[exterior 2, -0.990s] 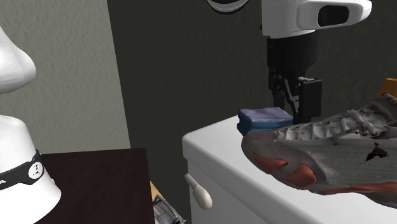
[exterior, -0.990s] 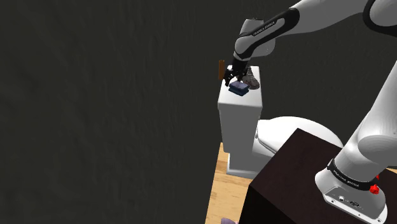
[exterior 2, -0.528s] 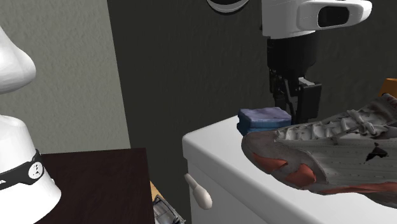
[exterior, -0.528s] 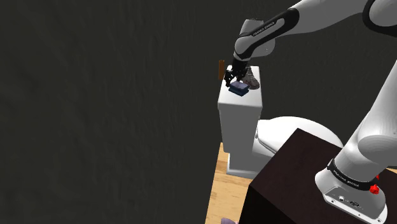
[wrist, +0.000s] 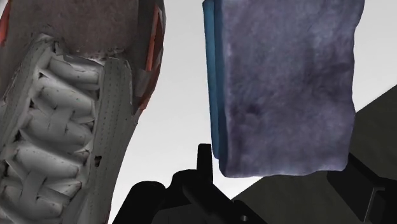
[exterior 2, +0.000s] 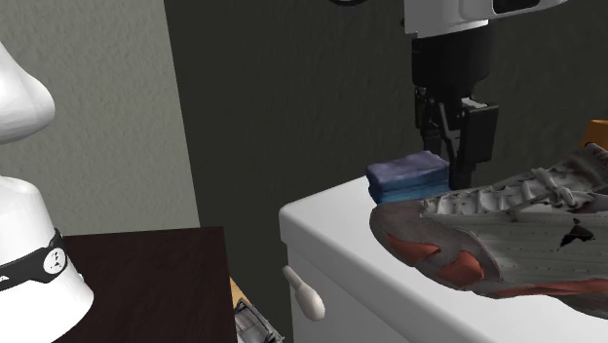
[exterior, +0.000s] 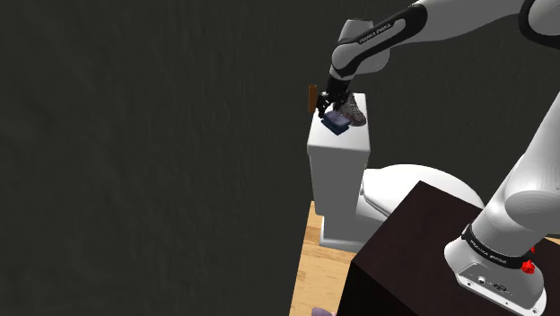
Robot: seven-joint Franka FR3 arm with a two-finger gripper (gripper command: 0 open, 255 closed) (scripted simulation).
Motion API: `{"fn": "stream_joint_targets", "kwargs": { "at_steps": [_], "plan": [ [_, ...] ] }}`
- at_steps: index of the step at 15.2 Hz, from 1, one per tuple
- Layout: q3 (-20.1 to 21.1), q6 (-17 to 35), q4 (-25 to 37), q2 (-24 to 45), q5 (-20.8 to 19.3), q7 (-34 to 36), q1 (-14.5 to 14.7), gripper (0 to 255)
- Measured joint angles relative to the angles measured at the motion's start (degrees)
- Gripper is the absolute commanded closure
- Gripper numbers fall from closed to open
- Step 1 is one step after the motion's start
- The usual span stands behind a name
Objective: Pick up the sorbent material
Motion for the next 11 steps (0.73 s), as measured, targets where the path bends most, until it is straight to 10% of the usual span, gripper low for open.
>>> {"fn": "stream_joint_targets", "kwargs": {
  "at_steps": [11],
  "plan": [
    [-0.24, -7.48, 4.52, -3.07, -1.43, 1.42, -0.06, 255]
  ]
}}
